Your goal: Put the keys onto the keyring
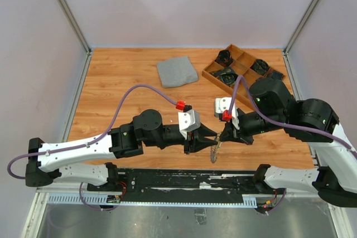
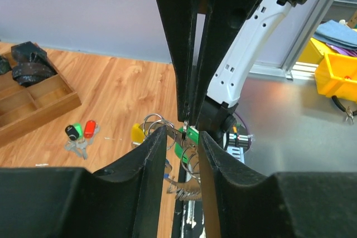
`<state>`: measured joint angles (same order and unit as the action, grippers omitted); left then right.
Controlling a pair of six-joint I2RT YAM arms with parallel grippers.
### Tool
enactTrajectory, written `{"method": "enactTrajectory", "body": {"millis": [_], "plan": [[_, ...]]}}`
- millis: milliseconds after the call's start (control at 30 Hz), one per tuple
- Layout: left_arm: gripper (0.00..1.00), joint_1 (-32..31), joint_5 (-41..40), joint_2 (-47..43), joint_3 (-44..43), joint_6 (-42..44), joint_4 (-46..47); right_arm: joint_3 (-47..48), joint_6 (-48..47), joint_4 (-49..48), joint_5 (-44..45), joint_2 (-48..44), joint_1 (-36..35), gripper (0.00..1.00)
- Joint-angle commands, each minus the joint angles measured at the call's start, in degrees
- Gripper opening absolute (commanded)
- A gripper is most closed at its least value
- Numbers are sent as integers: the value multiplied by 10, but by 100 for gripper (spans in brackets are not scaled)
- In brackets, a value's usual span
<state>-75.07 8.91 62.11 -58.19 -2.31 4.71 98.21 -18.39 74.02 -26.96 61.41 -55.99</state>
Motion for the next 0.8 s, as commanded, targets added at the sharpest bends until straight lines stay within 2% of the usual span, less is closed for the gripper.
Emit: {"method": "enactTrajectory", "body": {"millis": [0, 233, 567, 767], "plan": [[34, 3, 9, 1, -18, 8, -5, 18, -13, 0, -2, -5, -6, 1], [27, 3, 12, 6, -23, 10, -3, 15, -13, 0, -5, -2, -7, 1], [21, 3, 17, 10, -27, 10, -1, 8, -11, 2, -4, -1, -7, 1], [2, 3, 18, 12, -28, 10, -5, 7, -10, 2, -1, -3, -7, 1]]}}
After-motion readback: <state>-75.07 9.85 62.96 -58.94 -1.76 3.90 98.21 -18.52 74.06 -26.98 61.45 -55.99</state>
